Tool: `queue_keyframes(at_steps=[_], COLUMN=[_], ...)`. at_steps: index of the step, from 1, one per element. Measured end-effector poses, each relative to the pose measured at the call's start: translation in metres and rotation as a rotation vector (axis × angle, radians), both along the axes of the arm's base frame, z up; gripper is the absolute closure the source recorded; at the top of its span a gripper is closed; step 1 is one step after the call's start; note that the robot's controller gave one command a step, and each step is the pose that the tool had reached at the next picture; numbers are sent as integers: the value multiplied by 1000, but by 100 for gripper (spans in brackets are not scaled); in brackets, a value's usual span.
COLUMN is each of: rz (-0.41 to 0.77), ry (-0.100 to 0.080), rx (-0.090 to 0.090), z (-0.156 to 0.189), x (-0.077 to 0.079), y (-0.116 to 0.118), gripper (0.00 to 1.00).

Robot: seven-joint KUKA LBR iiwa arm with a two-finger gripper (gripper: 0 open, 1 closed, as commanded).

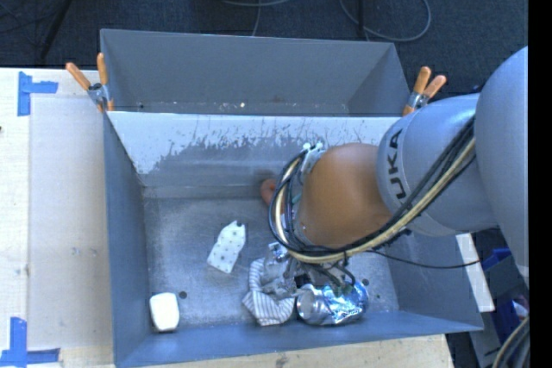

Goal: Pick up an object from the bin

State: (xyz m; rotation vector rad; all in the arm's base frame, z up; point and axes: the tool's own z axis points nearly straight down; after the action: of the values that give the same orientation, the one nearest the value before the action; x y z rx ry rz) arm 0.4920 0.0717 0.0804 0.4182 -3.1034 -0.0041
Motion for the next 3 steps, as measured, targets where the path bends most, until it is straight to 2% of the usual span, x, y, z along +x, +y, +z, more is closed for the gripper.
queue_keyframes(at_steps=[1,2,3], rz=[107,229,253], ry=[-14,-4,-18], rx=[13,0,4], z=[0,37,31], x=[-2,3,14], y=[-6,8,-20], gripper=[100,100,100])
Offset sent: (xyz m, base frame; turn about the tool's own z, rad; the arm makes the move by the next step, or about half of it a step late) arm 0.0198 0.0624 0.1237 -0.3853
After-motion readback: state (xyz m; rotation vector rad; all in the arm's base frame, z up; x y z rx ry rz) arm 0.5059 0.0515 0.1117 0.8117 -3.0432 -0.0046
